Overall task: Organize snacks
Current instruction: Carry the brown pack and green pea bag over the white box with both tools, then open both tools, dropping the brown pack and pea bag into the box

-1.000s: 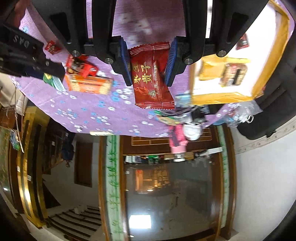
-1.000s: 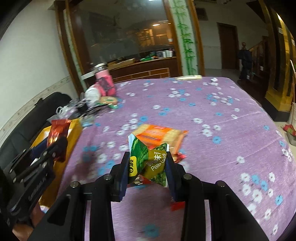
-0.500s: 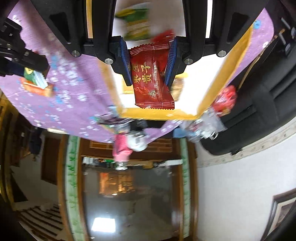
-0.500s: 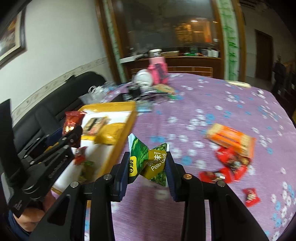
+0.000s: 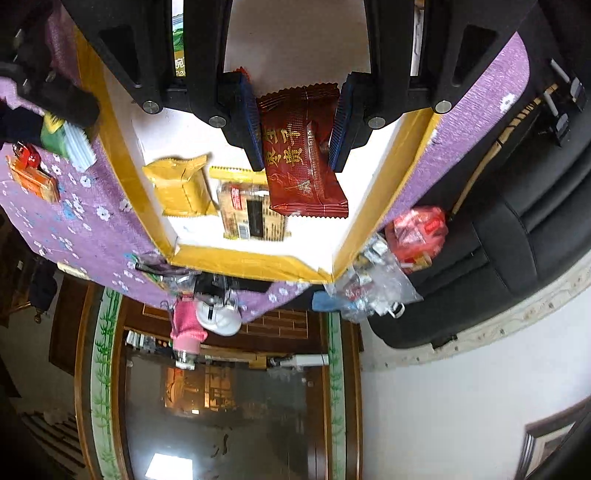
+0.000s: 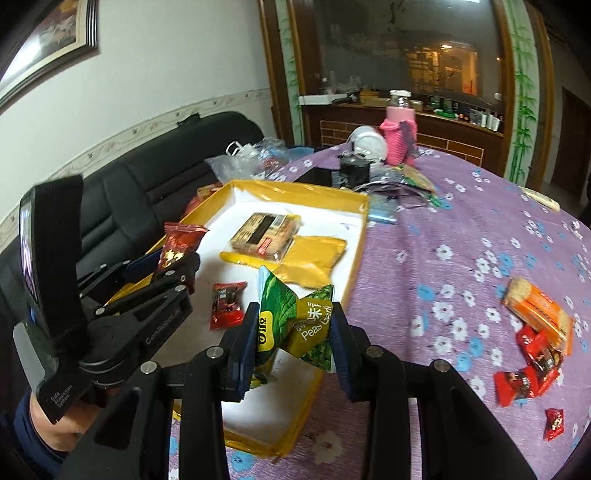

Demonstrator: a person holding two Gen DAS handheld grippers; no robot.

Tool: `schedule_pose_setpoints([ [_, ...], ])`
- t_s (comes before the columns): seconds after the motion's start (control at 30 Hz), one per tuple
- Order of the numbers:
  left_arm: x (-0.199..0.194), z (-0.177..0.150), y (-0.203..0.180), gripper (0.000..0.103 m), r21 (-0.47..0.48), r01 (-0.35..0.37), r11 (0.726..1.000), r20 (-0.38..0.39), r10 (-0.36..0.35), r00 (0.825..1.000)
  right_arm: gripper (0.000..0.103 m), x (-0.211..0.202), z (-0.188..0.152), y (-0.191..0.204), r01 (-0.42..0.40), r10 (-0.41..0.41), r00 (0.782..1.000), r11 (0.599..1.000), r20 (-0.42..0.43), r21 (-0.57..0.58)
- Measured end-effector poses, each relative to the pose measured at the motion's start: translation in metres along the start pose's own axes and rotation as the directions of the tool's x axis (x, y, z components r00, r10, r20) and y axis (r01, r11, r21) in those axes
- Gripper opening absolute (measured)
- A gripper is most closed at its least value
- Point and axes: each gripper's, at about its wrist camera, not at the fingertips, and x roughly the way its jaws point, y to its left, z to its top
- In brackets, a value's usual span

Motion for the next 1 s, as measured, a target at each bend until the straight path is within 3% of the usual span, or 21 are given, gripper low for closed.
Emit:
schedule_pose_setpoints([
  [0.3, 0.016, 0.000, 0.003, 0.038, -0.014, 0.052, 0.999, -0.098, -0.053, 0.994, 0.035, 0.020, -0.011, 0.022, 0.010, -0.015, 0.998, 0.997, -0.053, -0.081],
  [0.57, 0.020, 0.002, 0.005, 0.038, -0.033, 0.080, 0.996, -0.136, -0.083, 0.987, 0.035, 0.023, -0.014, 0.032, 0.044, -0.049, 0.998, 0.990, -0.033, -0.133],
  [0.73, 0.012, 0.004, 0.009, 0.038, -0.025, 0.038, 0.999, -0.093, -0.040, 0.995, 0.035, 0.028, -0.011, 0.048, 0.055, -0.059, 0.998, 0.980, -0.020, -0.190],
  [0.9, 0.000, 0.009, 0.015, 0.039, -0.009, -0.023, 1.000, -0.001, 0.023, 1.000, 0.036, 0.029, -0.013, 0.058, 0.053, -0.056, 0.998, 0.973, -0.009, -0.224],
  [1.0, -0.008, 0.010, 0.016, 0.054, -0.002, -0.050, 0.999, 0.046, 0.050, 0.998, 0.040, 0.028, -0.014, 0.060, 0.052, -0.054, 0.999, 0.972, -0.001, -0.228],
])
